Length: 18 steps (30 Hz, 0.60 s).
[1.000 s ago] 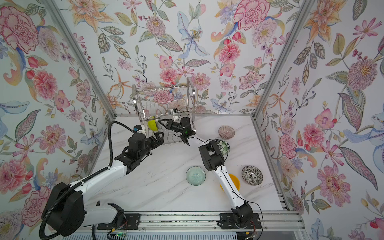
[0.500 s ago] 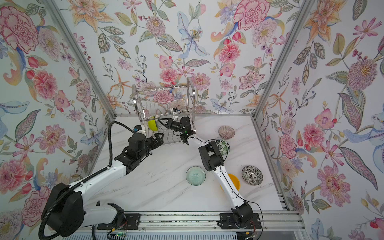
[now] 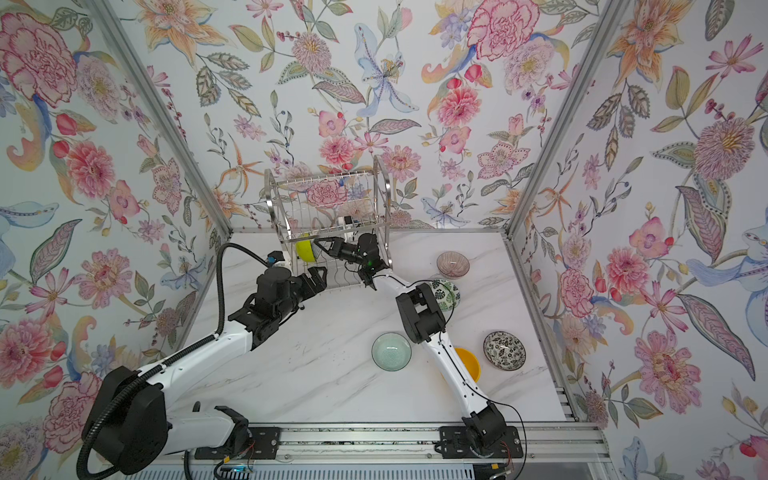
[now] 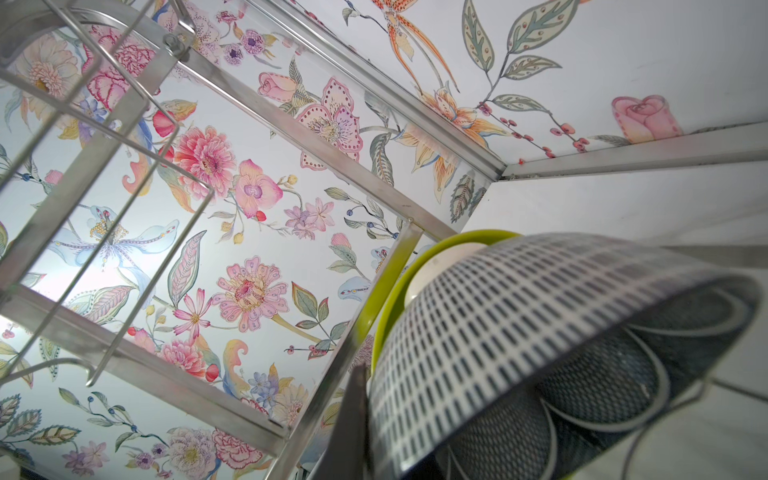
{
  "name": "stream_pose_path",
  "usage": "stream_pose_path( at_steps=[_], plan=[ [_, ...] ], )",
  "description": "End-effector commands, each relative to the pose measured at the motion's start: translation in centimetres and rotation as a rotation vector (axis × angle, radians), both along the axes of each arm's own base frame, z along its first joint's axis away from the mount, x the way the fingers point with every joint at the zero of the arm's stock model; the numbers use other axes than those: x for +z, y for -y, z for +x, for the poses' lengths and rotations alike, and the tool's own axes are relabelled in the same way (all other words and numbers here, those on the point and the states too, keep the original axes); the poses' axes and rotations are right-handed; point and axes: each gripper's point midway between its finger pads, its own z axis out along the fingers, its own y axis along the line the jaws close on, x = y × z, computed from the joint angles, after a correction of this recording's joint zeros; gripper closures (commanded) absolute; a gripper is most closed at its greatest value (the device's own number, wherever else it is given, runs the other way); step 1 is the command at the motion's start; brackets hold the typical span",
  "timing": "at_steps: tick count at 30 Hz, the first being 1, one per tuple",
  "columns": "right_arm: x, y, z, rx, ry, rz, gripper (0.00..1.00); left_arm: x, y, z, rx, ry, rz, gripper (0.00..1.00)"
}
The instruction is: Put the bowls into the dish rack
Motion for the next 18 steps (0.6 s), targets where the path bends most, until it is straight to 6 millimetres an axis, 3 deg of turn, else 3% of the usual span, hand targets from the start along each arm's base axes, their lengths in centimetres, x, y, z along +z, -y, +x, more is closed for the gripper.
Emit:
stream_pose_path(
  at_steps=[1, 18],
  plan=[
    [-0.16, -0.58, -0.47, 0.012, 0.049, 0.001, 1.00, 1.30, -0.06, -0.12, 0.000, 0.033, 0.012, 0.01],
    [-0.47, -0.38, -0.09, 0.005, 0.039, -0.022, 0.83, 1.10, 0.07, -0.06, 0.000, 0.027, 0.001, 0.01]
  ],
)
